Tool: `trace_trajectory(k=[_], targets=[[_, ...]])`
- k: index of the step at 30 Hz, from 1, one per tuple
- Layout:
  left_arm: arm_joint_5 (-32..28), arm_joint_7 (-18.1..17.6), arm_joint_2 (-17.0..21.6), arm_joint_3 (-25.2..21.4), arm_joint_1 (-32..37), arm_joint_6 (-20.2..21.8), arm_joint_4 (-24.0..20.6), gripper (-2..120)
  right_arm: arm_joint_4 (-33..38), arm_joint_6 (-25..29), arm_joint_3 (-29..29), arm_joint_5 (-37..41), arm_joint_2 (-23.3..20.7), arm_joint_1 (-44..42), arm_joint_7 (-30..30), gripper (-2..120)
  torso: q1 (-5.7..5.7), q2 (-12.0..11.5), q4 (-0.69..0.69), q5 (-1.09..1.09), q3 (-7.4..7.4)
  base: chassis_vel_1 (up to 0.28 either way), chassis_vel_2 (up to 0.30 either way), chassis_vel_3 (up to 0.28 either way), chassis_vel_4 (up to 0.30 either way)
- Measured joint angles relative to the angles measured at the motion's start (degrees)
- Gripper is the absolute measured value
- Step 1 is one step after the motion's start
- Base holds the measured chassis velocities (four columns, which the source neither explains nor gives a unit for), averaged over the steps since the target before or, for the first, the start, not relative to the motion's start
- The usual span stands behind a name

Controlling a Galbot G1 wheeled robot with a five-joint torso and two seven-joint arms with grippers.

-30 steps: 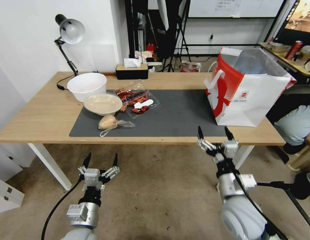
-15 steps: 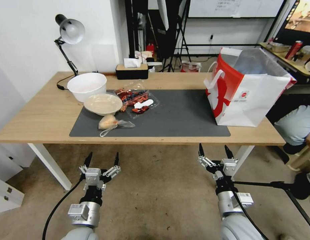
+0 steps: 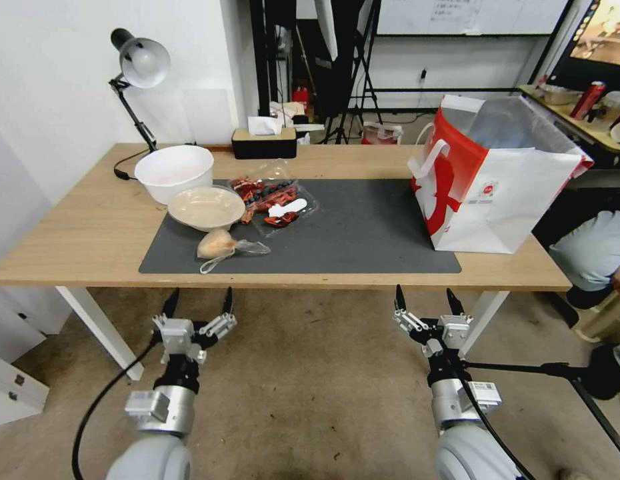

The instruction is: Pick up the trash from the table and place it into the takeout bag.

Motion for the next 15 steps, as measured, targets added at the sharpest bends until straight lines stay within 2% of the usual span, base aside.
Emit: trace_trajectory(k=[3, 8, 15], targets=[[-2.71, 0.80, 3.91, -0.04, -3.07, 1.39, 1.13, 100, 0.01, -0.26, -0.03, -0.39, 0.49, 0.04, 0.08, 100, 0.01, 0.00, 0.00, 0.00, 0.00, 0.000, 0.000, 0.000, 0.000], [-4.67, 1.61, 6.79, 0.23, -5.32, 1.63, 2.73, 100, 0.01, -0.43, -0.03, -0.73, 0.89, 0.01, 0.15, 100, 0.00, 0.00, 0.00, 0.00, 0.00, 0.000, 0.000, 0.000, 0.000], [-11.13, 3.59, 13.48, 1.75, -11.63, 2.99, 7.31, 100, -0.09, -1.40, -0.34, -1.57, 1.84, 0.48, 0.52, 100, 0.00, -0.01, 0.00, 0.01, 0.00, 0.000, 0.000, 0.000, 0.000]])
